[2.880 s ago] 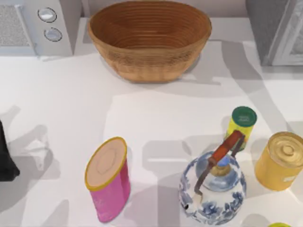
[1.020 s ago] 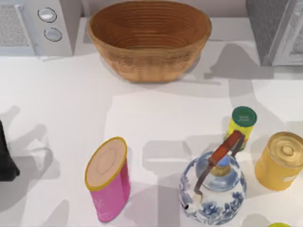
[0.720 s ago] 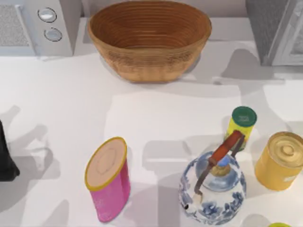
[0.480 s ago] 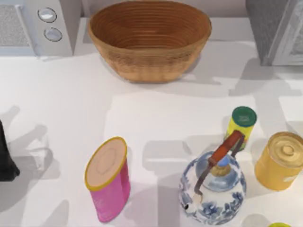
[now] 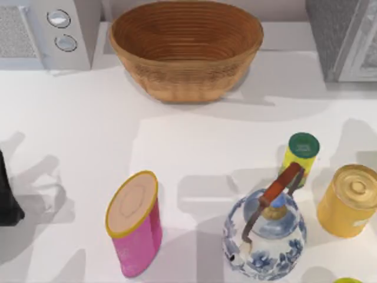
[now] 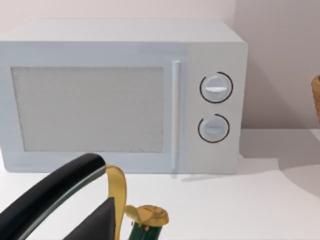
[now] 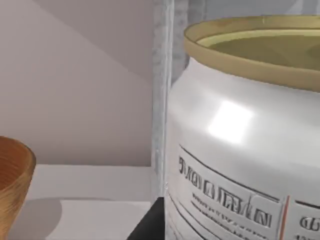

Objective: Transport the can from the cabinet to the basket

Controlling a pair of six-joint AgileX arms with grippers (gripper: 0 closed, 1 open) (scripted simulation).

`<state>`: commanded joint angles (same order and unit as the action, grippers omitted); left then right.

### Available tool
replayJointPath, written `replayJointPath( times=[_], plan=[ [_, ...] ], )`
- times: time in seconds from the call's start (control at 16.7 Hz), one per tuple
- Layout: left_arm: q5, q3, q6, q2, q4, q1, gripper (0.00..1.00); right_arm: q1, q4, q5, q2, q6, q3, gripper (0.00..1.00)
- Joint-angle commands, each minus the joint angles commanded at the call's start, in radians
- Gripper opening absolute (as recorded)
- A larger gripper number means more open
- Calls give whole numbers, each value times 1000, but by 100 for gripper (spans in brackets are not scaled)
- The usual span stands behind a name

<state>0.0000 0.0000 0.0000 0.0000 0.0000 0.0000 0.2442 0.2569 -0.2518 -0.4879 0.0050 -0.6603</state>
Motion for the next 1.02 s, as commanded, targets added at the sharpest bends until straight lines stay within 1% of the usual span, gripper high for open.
replayJointPath(
  times=[0.24,0.36,0.48,0.66,1.02],
  plan=[
    [0,0,0,0,0,0,100,-128,-135,132,259,-3,387,0],
    [0,0,0,0,0,0,100,-180,-190,185,363,-4,518,0],
    [0,0,0,0,0,0,100,-219,-230,226,439,-5,607,0],
    [0,0,0,0,0,0,100,-244,-257,252,488,-5,660,0],
    [0,0,0,0,0,0,100,-237,-258,246,470,-3,657,0]
  ],
)
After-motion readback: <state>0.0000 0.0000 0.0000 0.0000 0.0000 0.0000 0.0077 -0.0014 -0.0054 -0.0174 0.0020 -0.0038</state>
